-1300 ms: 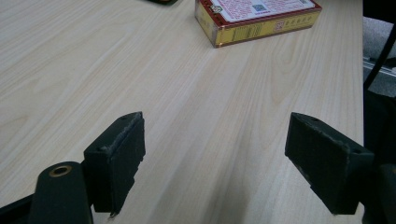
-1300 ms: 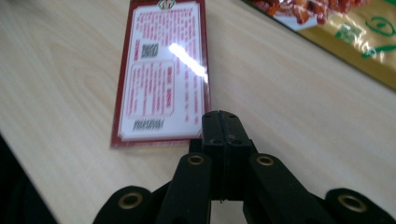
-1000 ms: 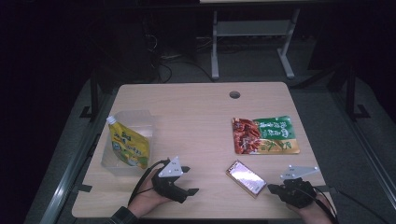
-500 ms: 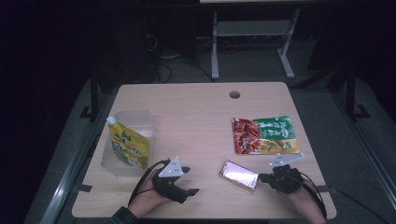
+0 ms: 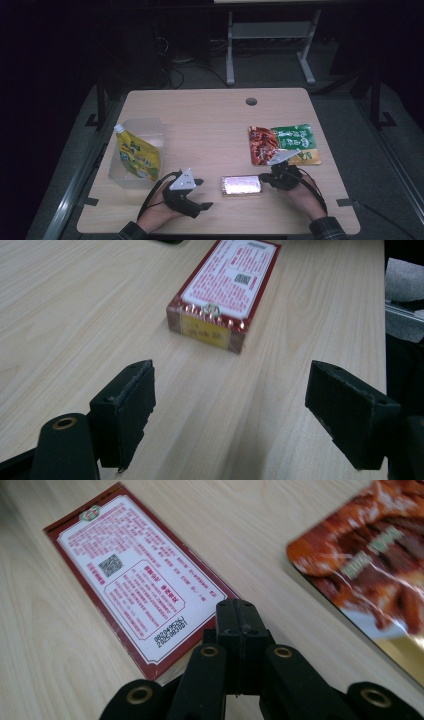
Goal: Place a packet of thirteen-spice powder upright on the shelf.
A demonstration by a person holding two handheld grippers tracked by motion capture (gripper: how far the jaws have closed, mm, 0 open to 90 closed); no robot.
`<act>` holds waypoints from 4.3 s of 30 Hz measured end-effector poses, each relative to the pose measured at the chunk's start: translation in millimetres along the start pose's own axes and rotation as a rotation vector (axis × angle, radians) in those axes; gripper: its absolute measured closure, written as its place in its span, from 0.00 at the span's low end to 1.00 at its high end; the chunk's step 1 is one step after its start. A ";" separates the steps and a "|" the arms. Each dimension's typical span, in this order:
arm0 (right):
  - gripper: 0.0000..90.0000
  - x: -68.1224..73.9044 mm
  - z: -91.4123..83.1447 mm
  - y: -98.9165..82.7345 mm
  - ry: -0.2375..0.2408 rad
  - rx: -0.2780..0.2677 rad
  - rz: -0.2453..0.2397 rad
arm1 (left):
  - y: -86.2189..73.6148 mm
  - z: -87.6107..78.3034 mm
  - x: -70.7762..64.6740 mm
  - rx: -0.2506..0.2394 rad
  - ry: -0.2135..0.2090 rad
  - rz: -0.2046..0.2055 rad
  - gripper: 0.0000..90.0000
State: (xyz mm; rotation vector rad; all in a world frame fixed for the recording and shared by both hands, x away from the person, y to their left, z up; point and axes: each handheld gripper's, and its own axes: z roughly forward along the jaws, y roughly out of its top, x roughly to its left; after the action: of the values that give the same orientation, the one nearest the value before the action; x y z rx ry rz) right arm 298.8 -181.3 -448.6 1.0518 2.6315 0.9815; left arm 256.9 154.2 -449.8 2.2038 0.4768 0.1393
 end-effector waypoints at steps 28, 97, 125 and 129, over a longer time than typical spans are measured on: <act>0.38 5.3 -22.8 -24.0 -0.032 -0.093 0.096 | 10.1 24.8 2.9 0.041 0.009 0.028 0.18; 1.00 45.1 20.3 11.4 0.155 -0.030 -0.149 | 43.5 -4.2 5.8 -0.133 -0.104 0.089 0.35; 1.00 50.6 29.4 13.5 0.201 0.017 -0.150 | 85.1 27.3 3.1 -0.225 -0.159 0.105 0.35; 1.00 51.2 28.1 13.3 0.201 0.013 -0.149 | 85.2 27.4 4.9 -0.227 -0.161 0.095 0.35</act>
State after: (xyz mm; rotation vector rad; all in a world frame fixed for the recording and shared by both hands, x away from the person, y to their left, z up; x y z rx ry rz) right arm 278.1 -125.7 -456.9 0.7818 2.8302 1.0904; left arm 293.2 88.1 -401.4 1.9961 0.2541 0.0623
